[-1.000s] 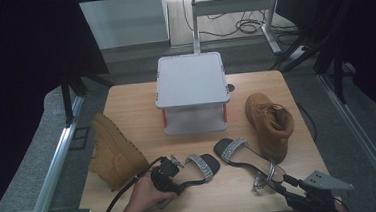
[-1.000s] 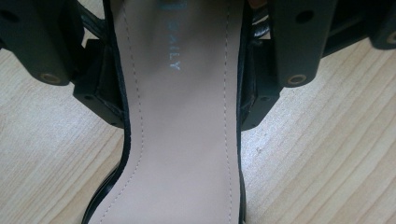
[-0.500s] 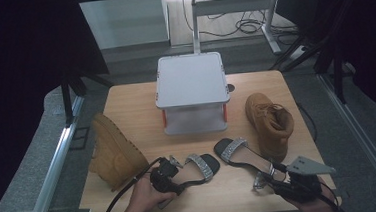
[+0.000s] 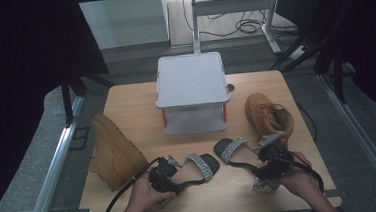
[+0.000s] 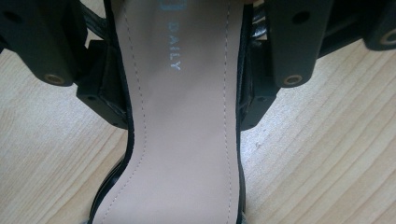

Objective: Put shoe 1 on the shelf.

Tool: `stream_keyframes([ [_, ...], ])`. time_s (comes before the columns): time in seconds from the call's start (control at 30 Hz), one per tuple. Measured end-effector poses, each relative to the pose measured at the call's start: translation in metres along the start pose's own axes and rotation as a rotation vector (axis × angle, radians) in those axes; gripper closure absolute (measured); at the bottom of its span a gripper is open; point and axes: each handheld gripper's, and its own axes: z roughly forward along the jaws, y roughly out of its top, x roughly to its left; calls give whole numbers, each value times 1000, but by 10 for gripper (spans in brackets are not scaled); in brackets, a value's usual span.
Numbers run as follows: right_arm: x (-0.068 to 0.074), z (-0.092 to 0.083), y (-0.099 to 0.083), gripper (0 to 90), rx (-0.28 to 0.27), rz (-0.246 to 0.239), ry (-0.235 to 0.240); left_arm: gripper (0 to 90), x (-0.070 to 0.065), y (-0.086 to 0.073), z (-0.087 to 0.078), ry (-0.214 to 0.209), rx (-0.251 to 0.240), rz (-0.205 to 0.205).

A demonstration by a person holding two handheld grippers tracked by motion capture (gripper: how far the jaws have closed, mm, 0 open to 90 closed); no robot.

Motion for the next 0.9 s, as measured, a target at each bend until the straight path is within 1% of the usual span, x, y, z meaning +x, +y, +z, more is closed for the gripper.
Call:
stream_keyframes([
  [0.03,-1,3,1,359,20,1,-8,419,0,0,0,2,-1,0],
  [0.13,-3,12,4,359,55,-4,-6,419,2,-1,-1,2,-4,-3],
  [0.27,-3,23,7,357,106,-18,-17,419,3,-3,-2,2,-6,-5],
  [0.37,-4,31,11,357,144,-33,-40,419,4,-4,-3,5,-9,-4],
  [0.4,-4,32,12,357,145,-40,-44,419,4,-4,-3,5,-11,-5],
  [0.47,-5,34,14,367,151,-39,-50,419,5,-4,-3,5,-15,-9],
  [0.53,-4,39,17,366,164,-55,-65,419,5,-4,-3,6,-16,-8],
  [0.63,-1,41,24,367,206,-87,-74,419,6,-5,-3,5,-17,-9],
  [0.7,0,43,27,362,229,-99,-81,419,6,-6,-4,2,-18,-9],
  [0.8,-3,45,29,355,246,-98,-86,420,6,-7,-4,3,-23,-13],
  [0.9,-7,49,28,348,265,-87,-85,420,7,-7,-4,6,-27,-15],
])
